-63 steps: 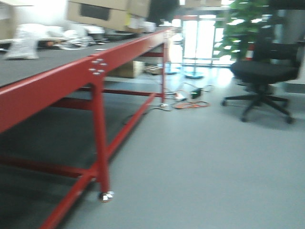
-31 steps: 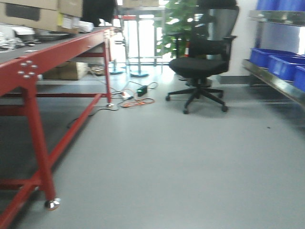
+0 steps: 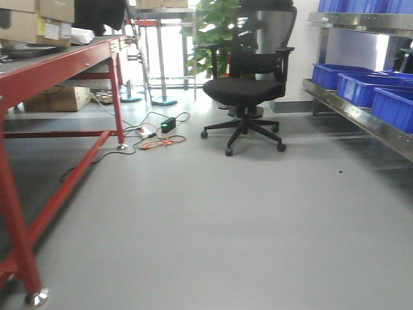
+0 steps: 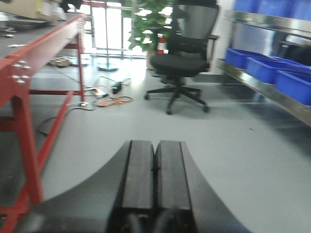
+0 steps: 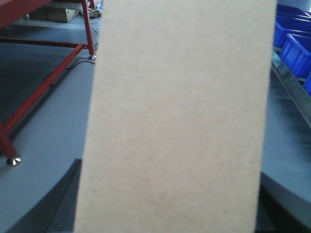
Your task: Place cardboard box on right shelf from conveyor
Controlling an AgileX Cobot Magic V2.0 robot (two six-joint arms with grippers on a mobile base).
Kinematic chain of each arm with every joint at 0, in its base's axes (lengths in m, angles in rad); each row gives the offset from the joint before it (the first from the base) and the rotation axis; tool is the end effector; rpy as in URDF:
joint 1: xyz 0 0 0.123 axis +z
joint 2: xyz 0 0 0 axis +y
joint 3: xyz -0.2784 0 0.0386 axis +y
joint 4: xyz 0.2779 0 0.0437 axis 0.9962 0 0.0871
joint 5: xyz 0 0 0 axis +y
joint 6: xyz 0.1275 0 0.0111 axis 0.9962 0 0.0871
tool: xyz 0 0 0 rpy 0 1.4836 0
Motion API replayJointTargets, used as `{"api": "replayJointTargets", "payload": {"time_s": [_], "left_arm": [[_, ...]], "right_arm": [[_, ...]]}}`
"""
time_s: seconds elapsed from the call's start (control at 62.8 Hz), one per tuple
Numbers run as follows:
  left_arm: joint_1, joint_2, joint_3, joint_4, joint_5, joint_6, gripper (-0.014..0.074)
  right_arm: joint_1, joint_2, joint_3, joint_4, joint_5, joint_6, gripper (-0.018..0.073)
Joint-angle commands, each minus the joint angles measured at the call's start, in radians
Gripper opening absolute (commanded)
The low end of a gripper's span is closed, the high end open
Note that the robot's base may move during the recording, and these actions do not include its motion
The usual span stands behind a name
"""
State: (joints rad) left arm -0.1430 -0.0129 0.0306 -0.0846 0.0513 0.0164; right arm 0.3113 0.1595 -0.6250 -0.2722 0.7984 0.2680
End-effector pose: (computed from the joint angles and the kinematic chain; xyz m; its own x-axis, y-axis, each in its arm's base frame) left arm 0.1263 -0.0188 0.1991 0.0082 -0.0699 -0.9975 0.1477 0.9867 -0.0679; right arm 0.0859 0.0018 0.3408 -0.2228 0.0062 -0.9748 -0.1054 0.9940 0.0304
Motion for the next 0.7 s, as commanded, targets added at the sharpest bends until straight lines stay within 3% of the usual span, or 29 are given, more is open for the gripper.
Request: {"api": "replayJointTargets", "payload": {"time_s": [0.0, 0.127, 0.685], "left_arm": [[0.056, -0.012, -0.002, -0.007, -0.091, -0.005, -0.0119], [0.093, -0.012, -0.002, -0.007, -0.091, -0.005, -0.0119], [0.093, -0.012, -0.002, -0.007, -0.091, -0.005, -0.0119]], "right_arm": [[-0.006, 0.015, -0.025, -0.026, -0.098, -0.006, 0.012], [-0.006, 0.015, -0.025, -0.026, -0.098, -0.006, 0.012], [-0.006, 0.015, -0.025, -0.026, -0.098, -0.006, 0.012]]}}
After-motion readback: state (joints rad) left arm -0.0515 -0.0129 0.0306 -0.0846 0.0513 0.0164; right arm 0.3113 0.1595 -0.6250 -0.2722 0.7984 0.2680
